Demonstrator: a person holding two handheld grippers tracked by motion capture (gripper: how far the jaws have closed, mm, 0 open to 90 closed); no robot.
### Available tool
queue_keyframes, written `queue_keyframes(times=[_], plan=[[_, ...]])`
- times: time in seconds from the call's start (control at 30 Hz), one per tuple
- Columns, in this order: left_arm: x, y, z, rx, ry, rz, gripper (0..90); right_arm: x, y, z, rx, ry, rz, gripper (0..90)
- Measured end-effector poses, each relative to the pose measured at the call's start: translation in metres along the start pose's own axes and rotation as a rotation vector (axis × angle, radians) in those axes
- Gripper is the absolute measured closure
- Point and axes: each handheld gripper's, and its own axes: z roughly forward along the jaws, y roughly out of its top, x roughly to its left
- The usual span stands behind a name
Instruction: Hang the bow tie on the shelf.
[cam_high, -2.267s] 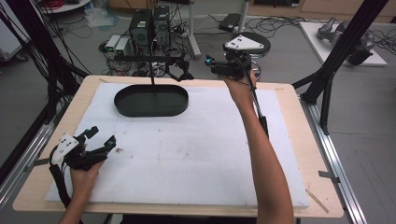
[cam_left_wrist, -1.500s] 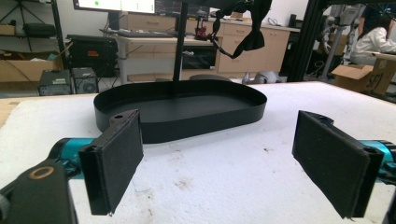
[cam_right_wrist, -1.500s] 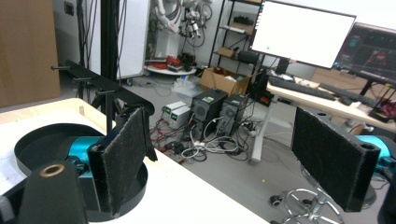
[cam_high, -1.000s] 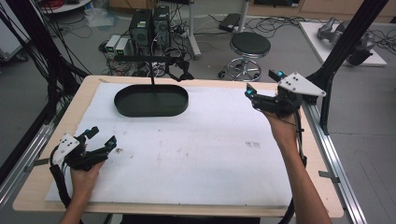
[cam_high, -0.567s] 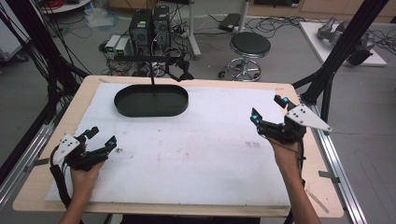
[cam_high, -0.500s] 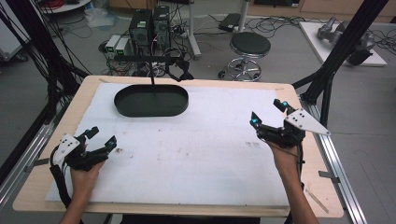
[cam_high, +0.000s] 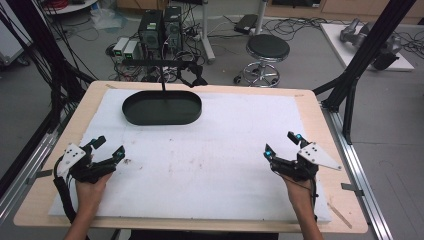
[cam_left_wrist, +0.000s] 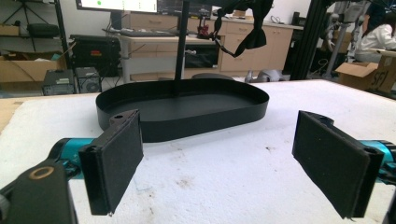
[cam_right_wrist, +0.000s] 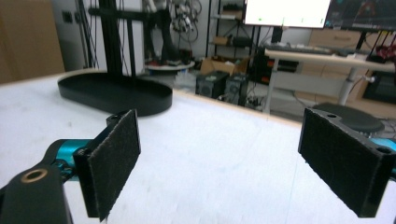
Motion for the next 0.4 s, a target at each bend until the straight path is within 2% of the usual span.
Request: queue_keyframes(times=[0.1,0.13,0.17,0.4], plan=[[0.0001,0.0001,-0.0002,0.002,0.000,0.002,16.5,0.0032,-0.0116,0.0006,0.026,0.000,0.002,11.7],[0.0000,0.0001,-0.0002,0.002,0.000,0.002,16.5,0.0042,-0.0125,0.0017,0.061,0.004,0.009,11.4],[-0.0001,0.0000,-0.0001,0.002,0.002,0.002,16.5,0.0041,-0.0133,0.0029,0.072,0.013,0.000,11.4],[-0.0005,0.0001,-0.0001,0.001,0.004,0.005,16.5,0.0084,-0.0120,0.0034,0.070,0.021,-0.013,11.4]])
